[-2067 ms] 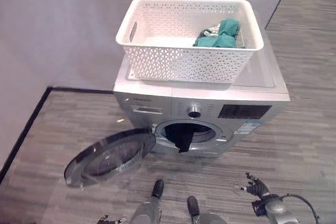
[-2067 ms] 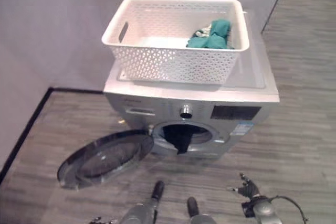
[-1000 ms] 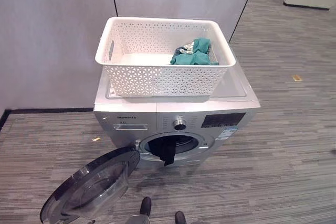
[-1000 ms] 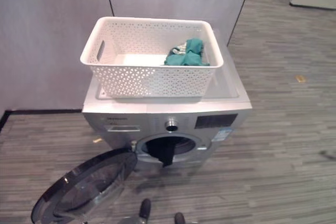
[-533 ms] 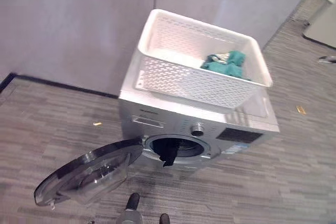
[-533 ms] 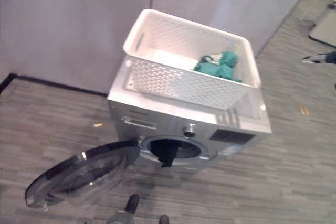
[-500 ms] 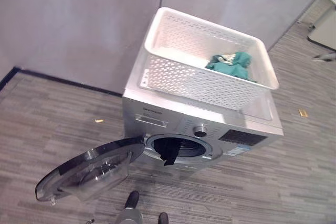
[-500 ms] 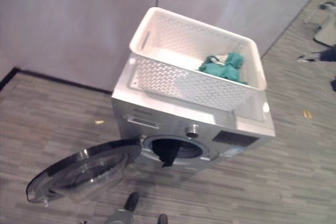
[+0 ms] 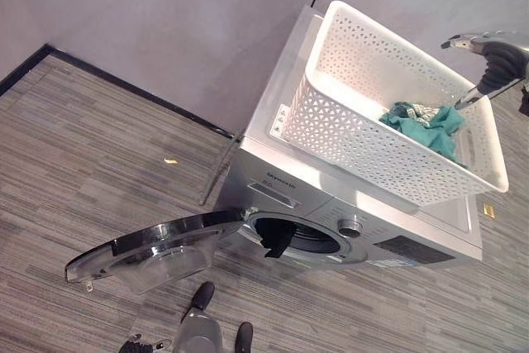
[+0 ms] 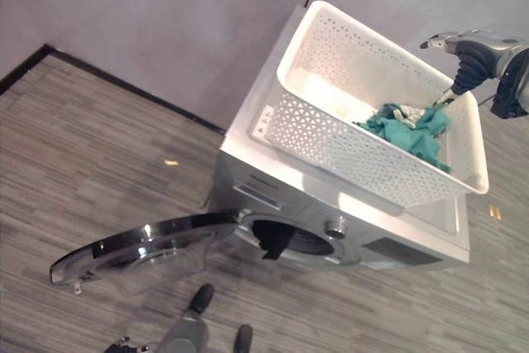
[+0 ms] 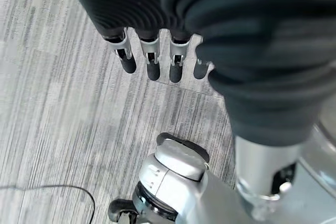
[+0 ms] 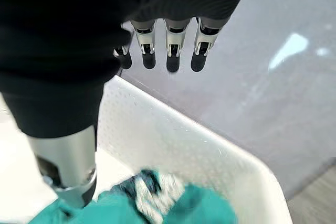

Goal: Grab the laundry basket,head to the washer,open it,put in the laundry and shut it.

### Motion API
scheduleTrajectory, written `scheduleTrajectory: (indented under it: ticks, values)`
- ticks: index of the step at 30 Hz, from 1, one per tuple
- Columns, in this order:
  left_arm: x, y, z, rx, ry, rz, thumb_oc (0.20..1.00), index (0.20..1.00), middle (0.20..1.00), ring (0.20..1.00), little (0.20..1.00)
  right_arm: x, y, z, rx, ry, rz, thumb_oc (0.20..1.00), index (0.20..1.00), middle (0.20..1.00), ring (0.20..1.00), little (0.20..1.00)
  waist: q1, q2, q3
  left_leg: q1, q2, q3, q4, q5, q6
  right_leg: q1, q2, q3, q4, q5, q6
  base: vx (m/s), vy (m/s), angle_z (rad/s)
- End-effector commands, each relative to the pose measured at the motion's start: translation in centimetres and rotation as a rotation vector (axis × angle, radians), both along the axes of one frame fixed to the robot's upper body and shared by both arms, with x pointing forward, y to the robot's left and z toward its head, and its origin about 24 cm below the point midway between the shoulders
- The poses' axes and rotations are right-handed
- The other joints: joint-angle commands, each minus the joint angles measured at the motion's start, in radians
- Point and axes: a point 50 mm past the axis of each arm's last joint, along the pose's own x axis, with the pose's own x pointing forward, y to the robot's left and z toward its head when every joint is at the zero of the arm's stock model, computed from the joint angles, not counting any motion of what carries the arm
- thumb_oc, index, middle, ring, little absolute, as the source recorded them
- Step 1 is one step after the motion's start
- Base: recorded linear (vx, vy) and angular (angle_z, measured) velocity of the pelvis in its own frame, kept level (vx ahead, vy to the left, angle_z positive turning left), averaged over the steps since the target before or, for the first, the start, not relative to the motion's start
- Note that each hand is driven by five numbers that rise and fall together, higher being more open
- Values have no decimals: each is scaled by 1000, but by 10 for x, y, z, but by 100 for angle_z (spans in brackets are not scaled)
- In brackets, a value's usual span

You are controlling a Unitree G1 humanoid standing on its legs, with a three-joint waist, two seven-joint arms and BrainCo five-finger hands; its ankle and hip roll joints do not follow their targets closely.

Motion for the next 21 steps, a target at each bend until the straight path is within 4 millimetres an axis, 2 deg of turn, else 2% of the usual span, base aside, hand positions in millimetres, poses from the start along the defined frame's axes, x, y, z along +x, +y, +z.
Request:
scheduleTrajectory:
  ticks: [1, 5, 7, 14, 15, 18, 19, 21]
  values:
    - [-15, 11, 2, 5, 25, 45, 1000, 1000, 1000, 1000, 1000, -15, -28, 23, -33, -43, -157, 1000, 1000, 1000, 1000, 1000, 3, -15, -7, -21, 13, -40, -32, 5, -11, 41, -65, -11, 96, 10, 48, 17, 33, -9]
    - [-13, 8, 1, -1, 21, 52, 1000, 1000, 1000, 1000, 1000, -15, -27, 16, -19, -22, -148, 1000, 1000, 1000, 1000, 1000, -5, -12, -2, -15, 11, -36, -31, 0, -8, 40, -68, -7, 102, 24, 49, 1, 7, -1]
    - [-8, 5, 1, -13, 6, 41, 1000, 1000, 1000, 1000, 1000, -15, -27, 0, -9, 50, -141, 1000, 1000, 1000, 1000, 1000, -8, -8, -2, -14, 8, -36, -30, -3, -6, 41, -70, -8, 96, 27, 47, 2, 9, -3]
    - [2, 0, 1, -26, -24, 15, 1000, 1000, 1000, 1000, 1000, -11, -26, -27, 33, 73, -114, 1000, 1000, 1000, 1000, 1000, -4, 7, 7, -22, 11, -31, -30, -6, -3, 36, -72, -10, 80, 26, 48, -15, 8, -11]
    - [5, -3, 0, -21, -31, 6, 1000, 1000, 1000, 1000, 1000, -6, -22, -32, 9, 17, -94, 1000, 1000, 1000, 1000, 1000, -1, 17, 15, -28, 12, -29, -29, -6, -1, 34, -74, -9, 71, 26, 49, -46, 16, -6]
    - [8, -1, 1, -2, -34, -8, 1000, 1000, 1000, 1000, 1000, 2, -13, -37, -56, 13, -66, 1000, 1000, 1000, 1000, 1000, 8, 22, 21, -34, 11, -30, -29, -5, 1, 31, -76, -6, 63, 30, 50, -28, 11, -16]
    - [8, 0, 2, 8, -28, -15, 1000, 1000, 1000, 1000, 1000, 7, -4, -41, -95, 20, -37, 1000, 1000, 1000, 1000, 1000, 19, 24, 24, -40, 10, -31, -30, -7, 2, 24, -79, -8, 57, 34, 50, -16, 16, -16]
    - [9, 0, 2, 13, -27, -25, 1000, 1000, 1000, 1000, 1000, 15, 6, -39, -145, -5, -8, 1000, 1000, 1000, 1000, 1000, 24, 27, 25, -48, 11, -26, -31, -7, 3, 17, -81, -7, 48, 36, 50, -34, 20, -6]
